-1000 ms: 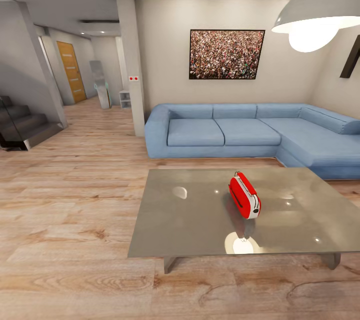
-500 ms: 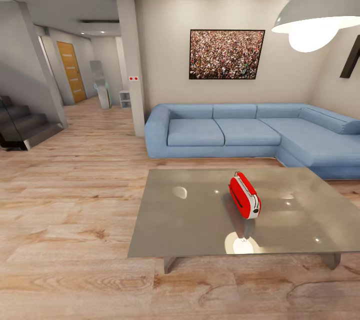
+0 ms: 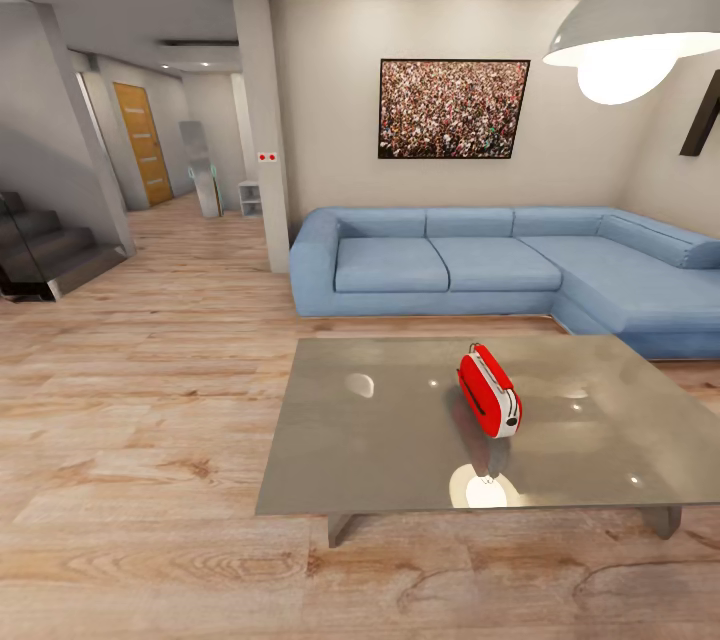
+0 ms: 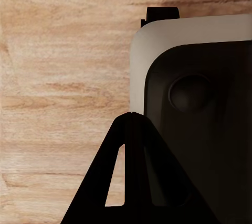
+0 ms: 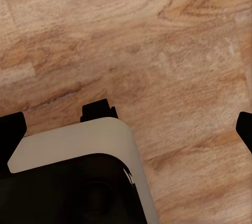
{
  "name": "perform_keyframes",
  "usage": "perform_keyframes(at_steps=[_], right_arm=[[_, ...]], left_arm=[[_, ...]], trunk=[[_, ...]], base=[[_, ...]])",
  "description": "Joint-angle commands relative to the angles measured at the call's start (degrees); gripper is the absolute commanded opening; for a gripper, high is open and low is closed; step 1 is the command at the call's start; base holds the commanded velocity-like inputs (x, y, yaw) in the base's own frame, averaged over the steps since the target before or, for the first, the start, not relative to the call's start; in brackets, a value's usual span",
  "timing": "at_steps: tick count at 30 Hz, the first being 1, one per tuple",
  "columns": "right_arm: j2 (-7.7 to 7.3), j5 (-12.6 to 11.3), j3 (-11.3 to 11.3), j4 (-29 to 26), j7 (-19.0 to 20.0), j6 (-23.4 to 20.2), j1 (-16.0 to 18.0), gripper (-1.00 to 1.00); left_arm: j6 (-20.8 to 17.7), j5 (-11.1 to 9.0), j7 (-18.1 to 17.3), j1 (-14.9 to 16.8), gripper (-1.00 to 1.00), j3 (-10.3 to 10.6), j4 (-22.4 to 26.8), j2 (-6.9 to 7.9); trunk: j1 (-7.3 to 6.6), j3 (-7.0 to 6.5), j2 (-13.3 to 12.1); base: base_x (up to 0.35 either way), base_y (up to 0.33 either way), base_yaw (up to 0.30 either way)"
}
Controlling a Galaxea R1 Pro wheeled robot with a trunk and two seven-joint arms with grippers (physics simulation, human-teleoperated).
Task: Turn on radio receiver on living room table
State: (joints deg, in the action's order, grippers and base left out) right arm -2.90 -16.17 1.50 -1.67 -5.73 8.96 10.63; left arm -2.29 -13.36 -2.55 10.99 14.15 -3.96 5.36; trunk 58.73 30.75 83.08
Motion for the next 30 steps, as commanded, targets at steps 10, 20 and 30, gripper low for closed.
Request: perform_keyframes(at_steps=[10,20,30], right_arm=[[0.00,0.00,0.00,0.00,0.02,0.00,0.00,1.00],[0.00,0.00,0.00,0.00,-0.02,0.00,0.00,1.00],[0.00,0.00,0.00,0.00,-0.01,0.00,0.00,1.00]], left_arm=[[0.00,0.00,0.00,0.00,-1.00,0.00,0.00,0.00],[0.00,0.00,0.00,0.00,-1.00,0.00,0.00,0.00],[0.00,0.00,0.00,0.00,-1.00,0.00,0.00,0.00]], trunk=[[0.00,0.00,0.00],[0.00,0.00,0.00],[0.00,0.00,0.00]], base=[[0.000,0.000,0.000],[0.000,0.000,0.000],[0.000,0.000,0.000]])
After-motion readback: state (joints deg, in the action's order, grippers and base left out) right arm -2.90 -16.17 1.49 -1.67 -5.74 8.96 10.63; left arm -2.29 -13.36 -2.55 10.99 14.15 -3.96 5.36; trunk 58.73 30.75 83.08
